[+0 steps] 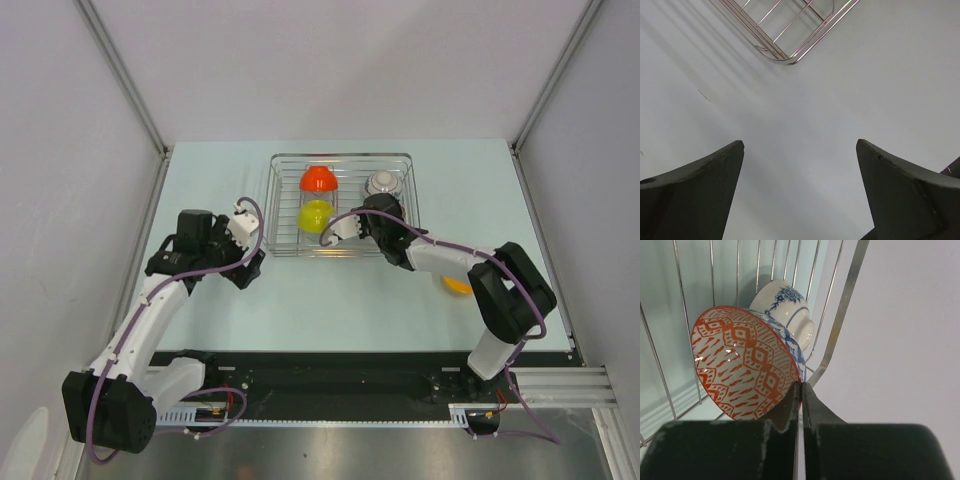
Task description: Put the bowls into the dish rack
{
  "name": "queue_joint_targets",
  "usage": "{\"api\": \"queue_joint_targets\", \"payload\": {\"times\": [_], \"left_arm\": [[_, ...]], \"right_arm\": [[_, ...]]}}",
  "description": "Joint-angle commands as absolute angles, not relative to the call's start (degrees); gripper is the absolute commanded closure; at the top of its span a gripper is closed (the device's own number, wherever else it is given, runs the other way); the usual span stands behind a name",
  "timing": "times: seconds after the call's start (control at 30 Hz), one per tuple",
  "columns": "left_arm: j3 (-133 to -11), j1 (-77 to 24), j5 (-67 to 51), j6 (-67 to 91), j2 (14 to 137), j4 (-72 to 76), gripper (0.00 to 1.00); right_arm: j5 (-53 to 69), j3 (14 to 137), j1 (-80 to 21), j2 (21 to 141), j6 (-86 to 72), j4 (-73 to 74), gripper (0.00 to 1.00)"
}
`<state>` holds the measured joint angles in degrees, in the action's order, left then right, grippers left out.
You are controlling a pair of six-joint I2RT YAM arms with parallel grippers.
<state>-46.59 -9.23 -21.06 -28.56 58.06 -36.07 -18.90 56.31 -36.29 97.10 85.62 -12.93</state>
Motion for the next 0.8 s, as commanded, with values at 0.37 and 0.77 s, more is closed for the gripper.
{"api": "queue_joint_targets", "payload": {"times": [0.37,0.77], "left_arm": [[-46.76,-8.88,-21.09,-29.18,57.30,-34.54,0.00],[-47.37,-8.96,-21.00,-29.27,57.04,-35.16,0.00]], "right_arm": [[-16.79,66.70,-36.74,95.01,75.59,15.63,0.95],[-14.24,71.10,-36.91,95.10,69.53,31.01,0.86]]}}
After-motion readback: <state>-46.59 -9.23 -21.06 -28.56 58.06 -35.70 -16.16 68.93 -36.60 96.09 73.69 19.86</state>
